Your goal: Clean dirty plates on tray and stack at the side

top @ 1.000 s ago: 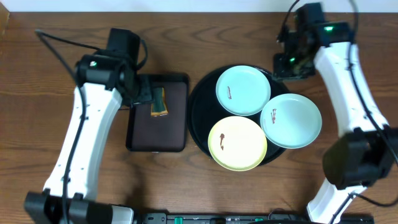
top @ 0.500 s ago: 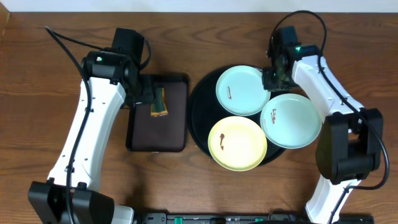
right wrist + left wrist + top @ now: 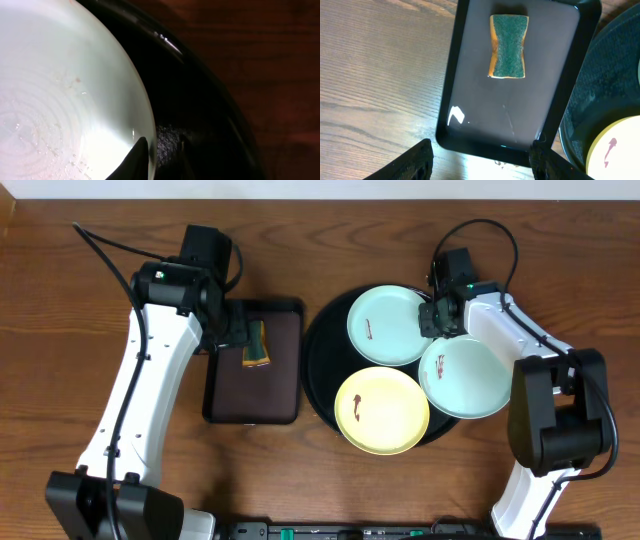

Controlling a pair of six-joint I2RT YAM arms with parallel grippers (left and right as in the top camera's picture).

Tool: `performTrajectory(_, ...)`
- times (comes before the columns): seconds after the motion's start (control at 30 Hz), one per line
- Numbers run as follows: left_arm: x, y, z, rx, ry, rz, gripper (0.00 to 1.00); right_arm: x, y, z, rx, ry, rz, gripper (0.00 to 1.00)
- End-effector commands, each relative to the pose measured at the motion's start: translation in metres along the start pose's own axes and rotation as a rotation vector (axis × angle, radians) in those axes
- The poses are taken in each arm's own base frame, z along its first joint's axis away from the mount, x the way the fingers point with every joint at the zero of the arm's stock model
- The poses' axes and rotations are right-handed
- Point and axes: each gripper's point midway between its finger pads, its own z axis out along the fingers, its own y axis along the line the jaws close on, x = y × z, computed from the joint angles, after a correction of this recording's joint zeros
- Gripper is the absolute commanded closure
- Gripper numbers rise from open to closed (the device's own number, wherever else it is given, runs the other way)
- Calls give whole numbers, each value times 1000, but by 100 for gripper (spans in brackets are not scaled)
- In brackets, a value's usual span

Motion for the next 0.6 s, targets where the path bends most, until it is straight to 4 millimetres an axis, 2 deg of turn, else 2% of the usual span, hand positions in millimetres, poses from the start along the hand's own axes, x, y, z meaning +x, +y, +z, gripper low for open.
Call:
performTrajectory(0.0,3,1,1,-5,8,-7,37,5,6,7,-16,12,3,82)
performTrajectory(0.2,3,1,1,-5,8,-7,37,3,7,7,-17,4,4,84)
performTrajectory(0.37,3,1,2,-5,9,-7,37,-2,7,7,-20,-15,5,91)
performTrajectory(0.47,3,0,6,-4,5,-7,37,-2,7,7,-20,-14,5,98)
performTrajectory(0.57,2,-1,15,-2,0,-8,36,-1,7,7,-20,-12,5,99)
